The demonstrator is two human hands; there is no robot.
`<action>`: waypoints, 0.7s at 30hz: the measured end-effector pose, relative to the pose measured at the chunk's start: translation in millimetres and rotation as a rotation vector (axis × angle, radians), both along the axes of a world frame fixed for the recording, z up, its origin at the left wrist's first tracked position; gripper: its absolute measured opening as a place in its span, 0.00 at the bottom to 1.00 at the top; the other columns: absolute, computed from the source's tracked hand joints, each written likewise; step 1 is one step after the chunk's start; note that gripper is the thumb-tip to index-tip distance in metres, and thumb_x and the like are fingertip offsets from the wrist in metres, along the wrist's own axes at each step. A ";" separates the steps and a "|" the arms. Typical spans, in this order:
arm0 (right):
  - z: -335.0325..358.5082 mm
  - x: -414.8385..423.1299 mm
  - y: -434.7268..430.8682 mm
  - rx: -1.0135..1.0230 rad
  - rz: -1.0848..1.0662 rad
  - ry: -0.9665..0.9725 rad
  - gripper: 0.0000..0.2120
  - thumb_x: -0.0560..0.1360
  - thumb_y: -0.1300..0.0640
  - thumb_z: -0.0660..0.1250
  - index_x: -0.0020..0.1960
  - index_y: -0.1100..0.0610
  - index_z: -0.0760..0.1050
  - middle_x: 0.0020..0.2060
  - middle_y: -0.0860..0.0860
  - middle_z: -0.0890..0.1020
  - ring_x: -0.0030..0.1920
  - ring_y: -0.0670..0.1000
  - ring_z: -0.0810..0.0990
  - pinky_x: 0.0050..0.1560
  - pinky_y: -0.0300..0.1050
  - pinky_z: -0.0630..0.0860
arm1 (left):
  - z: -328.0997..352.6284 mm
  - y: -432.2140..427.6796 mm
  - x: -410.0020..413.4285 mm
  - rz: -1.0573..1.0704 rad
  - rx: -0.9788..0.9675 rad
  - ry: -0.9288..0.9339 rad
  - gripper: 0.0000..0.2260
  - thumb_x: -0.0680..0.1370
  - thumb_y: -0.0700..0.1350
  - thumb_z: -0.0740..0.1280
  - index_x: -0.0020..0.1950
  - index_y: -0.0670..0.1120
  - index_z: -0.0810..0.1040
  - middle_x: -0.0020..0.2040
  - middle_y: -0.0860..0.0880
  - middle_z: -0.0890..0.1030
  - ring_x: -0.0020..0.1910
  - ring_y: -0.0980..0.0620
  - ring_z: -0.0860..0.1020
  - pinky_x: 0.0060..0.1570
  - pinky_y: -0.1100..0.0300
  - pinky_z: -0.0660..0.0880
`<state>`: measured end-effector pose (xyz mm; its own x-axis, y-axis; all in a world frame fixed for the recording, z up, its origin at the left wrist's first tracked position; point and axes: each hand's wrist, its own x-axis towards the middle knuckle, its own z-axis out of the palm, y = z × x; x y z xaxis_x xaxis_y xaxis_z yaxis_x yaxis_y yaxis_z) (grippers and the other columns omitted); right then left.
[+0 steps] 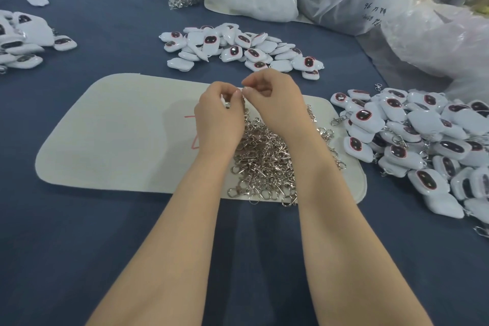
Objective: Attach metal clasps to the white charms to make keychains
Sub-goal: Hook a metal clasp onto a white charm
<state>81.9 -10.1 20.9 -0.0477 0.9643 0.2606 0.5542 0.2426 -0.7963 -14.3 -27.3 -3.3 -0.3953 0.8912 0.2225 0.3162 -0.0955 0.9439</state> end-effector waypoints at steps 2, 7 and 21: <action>-0.8 1.3 0.3 -0.033 0.009 -0.027 0.02 0.75 0.58 0.67 0.45 0.54 0.78 0.40 0.46 0.81 0.43 0.44 0.79 0.48 0.36 0.74 | 0.7 0.8 -0.2 0.001 -0.011 -0.081 0.02 0.78 0.42 0.65 0.45 0.47 0.76 0.39 0.58 0.75 0.46 0.53 0.75 0.48 0.60 0.71; -3.3 2.3 2.9 -0.026 -0.006 -0.018 0.03 0.76 0.59 0.66 0.44 0.53 0.77 0.37 0.44 0.79 0.39 0.42 0.76 0.46 0.34 0.72 | 0.5 1.0 0.6 -0.005 -0.022 -0.113 0.02 0.78 0.42 0.65 0.46 0.47 0.76 0.43 0.53 0.78 0.47 0.53 0.76 0.53 0.57 0.72; -3.5 -1.9 -0.1 0.017 0.002 -0.243 0.06 0.78 0.59 0.63 0.51 0.58 0.77 0.47 0.50 0.81 0.51 0.51 0.78 0.55 0.46 0.72 | -4.8 1.3 0.5 0.014 0.015 0.208 0.05 0.79 0.42 0.62 0.51 0.45 0.78 0.44 0.55 0.76 0.44 0.56 0.72 0.41 0.64 0.64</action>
<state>80.0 -10.3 17.5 -0.1124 0.9597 0.2575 0.7284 0.2558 -0.6355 -13.8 -26.0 -8.1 -0.3523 0.8817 0.3139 0.5052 -0.1032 0.8568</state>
